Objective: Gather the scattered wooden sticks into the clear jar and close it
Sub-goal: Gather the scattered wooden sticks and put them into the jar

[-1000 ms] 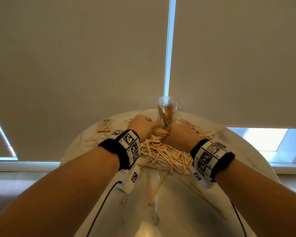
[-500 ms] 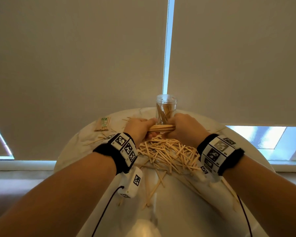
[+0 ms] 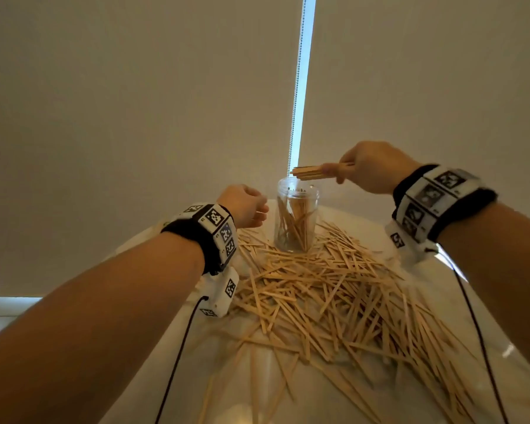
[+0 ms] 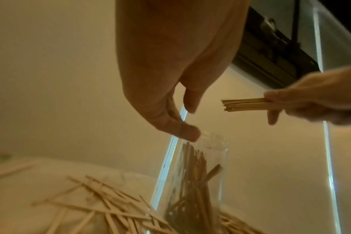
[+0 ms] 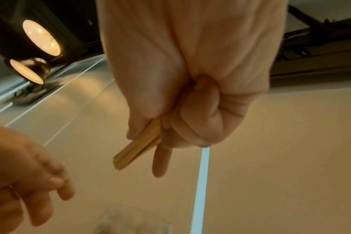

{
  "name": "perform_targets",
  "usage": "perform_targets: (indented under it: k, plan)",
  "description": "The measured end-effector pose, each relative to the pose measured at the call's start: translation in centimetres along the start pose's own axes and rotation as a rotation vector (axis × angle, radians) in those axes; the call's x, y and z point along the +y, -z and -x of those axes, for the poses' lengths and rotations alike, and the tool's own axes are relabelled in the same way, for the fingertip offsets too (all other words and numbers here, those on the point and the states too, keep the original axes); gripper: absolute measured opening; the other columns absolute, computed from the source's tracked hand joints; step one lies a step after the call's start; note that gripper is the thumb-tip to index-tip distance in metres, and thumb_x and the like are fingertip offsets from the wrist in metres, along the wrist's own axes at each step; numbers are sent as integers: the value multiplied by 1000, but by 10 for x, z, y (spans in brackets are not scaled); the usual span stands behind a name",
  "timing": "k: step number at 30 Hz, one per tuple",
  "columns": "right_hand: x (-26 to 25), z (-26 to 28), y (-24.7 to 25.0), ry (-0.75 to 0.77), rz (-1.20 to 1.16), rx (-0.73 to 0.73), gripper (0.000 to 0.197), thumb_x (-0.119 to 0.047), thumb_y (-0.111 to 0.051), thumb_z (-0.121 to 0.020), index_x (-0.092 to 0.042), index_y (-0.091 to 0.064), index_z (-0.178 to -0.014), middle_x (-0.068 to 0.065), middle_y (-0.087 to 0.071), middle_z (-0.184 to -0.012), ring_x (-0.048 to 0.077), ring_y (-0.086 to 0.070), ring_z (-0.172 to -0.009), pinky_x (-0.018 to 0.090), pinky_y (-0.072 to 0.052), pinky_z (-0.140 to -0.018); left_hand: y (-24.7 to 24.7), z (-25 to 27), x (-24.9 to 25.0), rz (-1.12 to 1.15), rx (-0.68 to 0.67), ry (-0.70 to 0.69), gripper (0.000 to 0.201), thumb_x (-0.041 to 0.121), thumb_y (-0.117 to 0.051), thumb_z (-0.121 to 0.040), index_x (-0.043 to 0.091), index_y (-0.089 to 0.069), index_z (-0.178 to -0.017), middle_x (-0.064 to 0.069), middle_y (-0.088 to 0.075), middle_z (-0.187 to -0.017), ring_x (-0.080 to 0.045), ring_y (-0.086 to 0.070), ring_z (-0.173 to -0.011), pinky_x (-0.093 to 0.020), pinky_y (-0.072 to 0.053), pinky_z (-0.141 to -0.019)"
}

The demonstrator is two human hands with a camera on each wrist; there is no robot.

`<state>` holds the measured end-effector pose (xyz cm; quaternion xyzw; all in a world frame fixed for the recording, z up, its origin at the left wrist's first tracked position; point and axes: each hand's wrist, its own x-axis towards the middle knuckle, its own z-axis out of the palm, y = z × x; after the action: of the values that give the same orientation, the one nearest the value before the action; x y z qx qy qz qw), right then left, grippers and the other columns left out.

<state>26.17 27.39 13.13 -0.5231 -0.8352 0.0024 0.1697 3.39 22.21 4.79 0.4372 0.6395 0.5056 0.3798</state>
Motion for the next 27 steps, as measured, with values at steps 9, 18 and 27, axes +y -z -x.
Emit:
perform_targets:
  k: [9, 18, 27]
  plan:
    - [-46, -115, -21, 109, 685, -416, 48, -63, -56, -91, -20, -77, -90, -7, -58, -67, 10, -52, -65, 30, -42, -76, -39, -77, 5, -452, -162, -143, 129, 53, -86, -66, 13, -3, -157, -13, -37, -154, -32, -43, -136, -38, -38, -104]
    - [-57, -143, -79, 204, 641, -463, 27, -24, -55, -98, -12, -69, -117, 1, -67, -89, 13, -56, -70, 19, -40, -55, -48, -95, -14, -432, -205, -244, 98, 24, -78, -79, 22, -15, -154, -7, -60, -110, -19, -56, -87, -25, -43, -64]
    - [-56, -142, -76, 109, 685, -514, 30, -24, -61, -97, -10, -67, -123, 2, -70, -100, 11, -55, -68, 18, -41, -55, -49, -101, -21, -429, -191, -259, 96, 27, -80, -81, 23, -16, -153, -10, -60, -123, -26, -62, -105, -34, -52, -81]
